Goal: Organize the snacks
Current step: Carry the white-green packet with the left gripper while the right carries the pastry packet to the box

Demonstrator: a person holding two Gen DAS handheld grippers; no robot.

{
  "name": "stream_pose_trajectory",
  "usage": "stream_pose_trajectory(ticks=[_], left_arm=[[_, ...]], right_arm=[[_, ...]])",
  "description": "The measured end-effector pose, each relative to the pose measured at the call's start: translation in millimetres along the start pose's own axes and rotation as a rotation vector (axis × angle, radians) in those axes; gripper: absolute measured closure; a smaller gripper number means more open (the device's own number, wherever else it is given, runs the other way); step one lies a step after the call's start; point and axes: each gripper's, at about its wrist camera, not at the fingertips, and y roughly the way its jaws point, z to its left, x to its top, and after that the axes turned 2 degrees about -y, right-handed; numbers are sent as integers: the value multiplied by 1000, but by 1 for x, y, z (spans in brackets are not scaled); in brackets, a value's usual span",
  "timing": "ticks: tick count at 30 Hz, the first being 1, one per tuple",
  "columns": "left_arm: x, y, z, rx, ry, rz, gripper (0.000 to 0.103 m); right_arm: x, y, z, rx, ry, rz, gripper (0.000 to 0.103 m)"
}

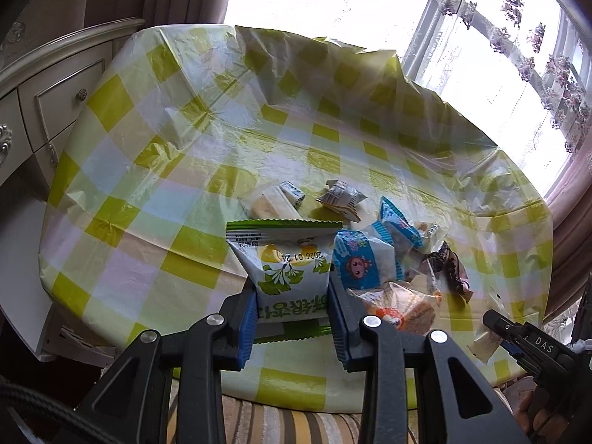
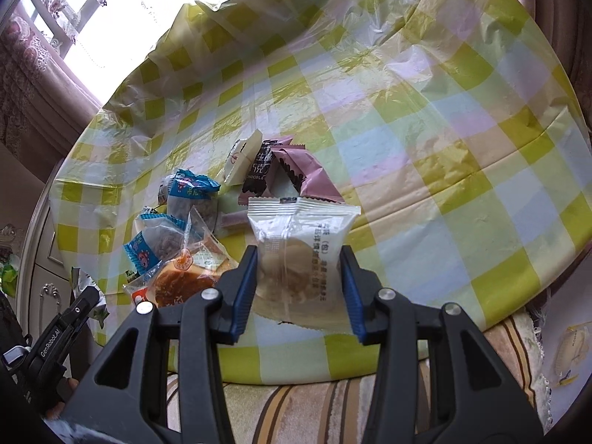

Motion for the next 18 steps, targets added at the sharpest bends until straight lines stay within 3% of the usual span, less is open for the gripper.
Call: stream_pose_trajectory(ticks=[9, 18], left_arm=[[-16, -14, -58, -101, 103, 18, 67], [-40, -15, -124, -234, 230, 94, 67]], right_arm=[[-9, -38, -36, 18, 50, -20, 56], [-12, -78, -82, -18, 96, -64, 56]])
